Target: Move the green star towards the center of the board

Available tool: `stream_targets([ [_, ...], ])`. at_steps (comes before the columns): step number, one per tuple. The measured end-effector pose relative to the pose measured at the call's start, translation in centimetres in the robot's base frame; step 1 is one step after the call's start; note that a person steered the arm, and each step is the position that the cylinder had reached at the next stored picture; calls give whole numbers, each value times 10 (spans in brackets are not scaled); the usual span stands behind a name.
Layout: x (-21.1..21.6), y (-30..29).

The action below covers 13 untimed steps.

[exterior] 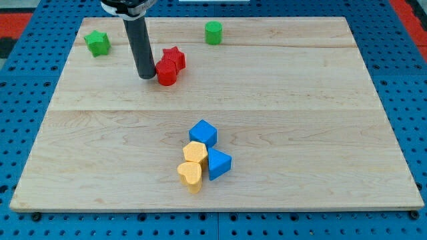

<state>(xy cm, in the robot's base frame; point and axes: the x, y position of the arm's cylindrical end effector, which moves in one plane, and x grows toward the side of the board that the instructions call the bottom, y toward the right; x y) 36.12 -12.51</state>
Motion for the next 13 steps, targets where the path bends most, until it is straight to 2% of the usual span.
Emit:
stream_targets([
  [1, 0, -5],
  [2, -35, -27],
  [4, -135, 6],
  [5, -155, 49],
  [6, -155, 112],
  [7, -111, 150],
  [13, -75, 127],
])
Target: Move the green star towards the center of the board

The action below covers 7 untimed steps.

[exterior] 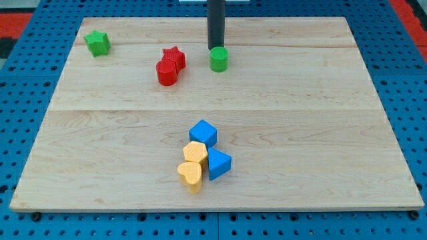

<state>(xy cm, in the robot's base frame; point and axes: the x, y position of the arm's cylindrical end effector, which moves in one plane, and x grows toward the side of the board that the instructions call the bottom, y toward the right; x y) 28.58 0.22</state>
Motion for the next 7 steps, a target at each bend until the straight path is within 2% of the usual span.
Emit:
stream_targets([
  [2, -19, -3],
  [4, 12, -17],
  [5, 13, 22],
  [6, 37, 33],
  [7, 39, 25],
])
